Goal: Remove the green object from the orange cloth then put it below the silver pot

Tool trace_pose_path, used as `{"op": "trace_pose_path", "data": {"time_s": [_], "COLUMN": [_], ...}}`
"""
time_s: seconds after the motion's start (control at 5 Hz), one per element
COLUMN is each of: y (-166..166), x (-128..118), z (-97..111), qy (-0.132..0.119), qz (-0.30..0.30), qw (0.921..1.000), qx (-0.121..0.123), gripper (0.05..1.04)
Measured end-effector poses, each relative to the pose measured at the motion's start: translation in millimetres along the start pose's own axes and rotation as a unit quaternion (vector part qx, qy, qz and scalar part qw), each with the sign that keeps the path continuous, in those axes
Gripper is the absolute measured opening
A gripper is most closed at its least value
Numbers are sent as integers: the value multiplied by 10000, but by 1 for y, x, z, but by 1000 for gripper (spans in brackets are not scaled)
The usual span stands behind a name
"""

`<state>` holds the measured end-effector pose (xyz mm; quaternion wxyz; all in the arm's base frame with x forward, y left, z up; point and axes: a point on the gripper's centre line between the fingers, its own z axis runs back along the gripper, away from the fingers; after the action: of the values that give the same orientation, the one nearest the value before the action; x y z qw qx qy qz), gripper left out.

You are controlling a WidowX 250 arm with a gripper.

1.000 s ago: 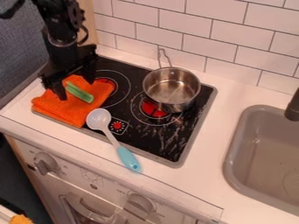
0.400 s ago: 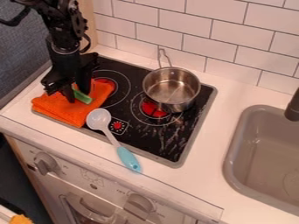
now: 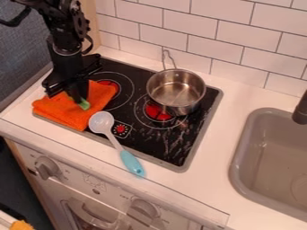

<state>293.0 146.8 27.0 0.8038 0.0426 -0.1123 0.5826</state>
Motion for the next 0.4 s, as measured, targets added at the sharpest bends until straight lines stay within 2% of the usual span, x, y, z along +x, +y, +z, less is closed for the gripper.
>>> {"op": "trace_pose_path", "data": {"time_s": [0.2, 0.4], "y": [5, -4], "x": [2, 13], "z": [0, 19], "qy": [54, -121], "qz": [179, 375], "qw": [9998, 9990], "qx": [55, -215], "gripper": [70, 70]}}
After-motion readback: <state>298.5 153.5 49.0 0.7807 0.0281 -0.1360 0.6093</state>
